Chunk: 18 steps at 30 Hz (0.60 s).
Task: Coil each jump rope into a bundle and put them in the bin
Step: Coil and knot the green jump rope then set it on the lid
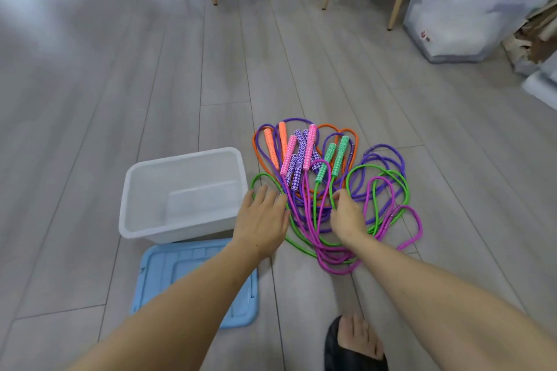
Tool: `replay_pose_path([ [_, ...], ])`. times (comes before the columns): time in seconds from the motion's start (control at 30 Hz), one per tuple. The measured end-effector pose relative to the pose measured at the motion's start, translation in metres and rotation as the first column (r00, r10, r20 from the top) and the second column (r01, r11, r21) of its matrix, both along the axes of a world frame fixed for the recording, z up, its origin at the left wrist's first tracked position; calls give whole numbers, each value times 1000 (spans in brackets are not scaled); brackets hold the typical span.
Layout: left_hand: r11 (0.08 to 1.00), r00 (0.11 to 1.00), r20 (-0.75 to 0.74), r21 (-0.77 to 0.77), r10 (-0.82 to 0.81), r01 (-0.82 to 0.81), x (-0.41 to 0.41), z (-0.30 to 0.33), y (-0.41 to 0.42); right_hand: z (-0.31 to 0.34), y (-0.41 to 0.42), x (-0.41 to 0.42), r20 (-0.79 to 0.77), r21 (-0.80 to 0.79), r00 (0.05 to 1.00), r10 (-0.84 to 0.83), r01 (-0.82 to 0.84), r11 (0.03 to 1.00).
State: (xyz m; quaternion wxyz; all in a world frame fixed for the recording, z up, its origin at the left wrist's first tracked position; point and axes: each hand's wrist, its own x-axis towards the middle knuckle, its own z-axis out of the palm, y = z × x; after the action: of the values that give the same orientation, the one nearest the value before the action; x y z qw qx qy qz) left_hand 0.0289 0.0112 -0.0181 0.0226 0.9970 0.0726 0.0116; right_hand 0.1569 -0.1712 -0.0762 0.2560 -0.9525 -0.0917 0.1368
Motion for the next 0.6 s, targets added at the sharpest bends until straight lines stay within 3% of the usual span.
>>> replay_pose_path([
  [0.13,1000,1000,22,21,-4,4,0,46,4,74,-1,23,90,182,994,-64,47,982],
  [0.37,998,994,102,61,29,-35,-18,184,11,264,-10,36,347,370,936,-58,-80,926],
  [0.53,990,999,-22,-136,24,-26,-46,294,4,393,-12,1,487,490,874,6,-279,826],
  [0.6,961,997,57,-273,56,-38,-59,327,-1,437,-11,-18,510,532,859,29,-343,774],
])
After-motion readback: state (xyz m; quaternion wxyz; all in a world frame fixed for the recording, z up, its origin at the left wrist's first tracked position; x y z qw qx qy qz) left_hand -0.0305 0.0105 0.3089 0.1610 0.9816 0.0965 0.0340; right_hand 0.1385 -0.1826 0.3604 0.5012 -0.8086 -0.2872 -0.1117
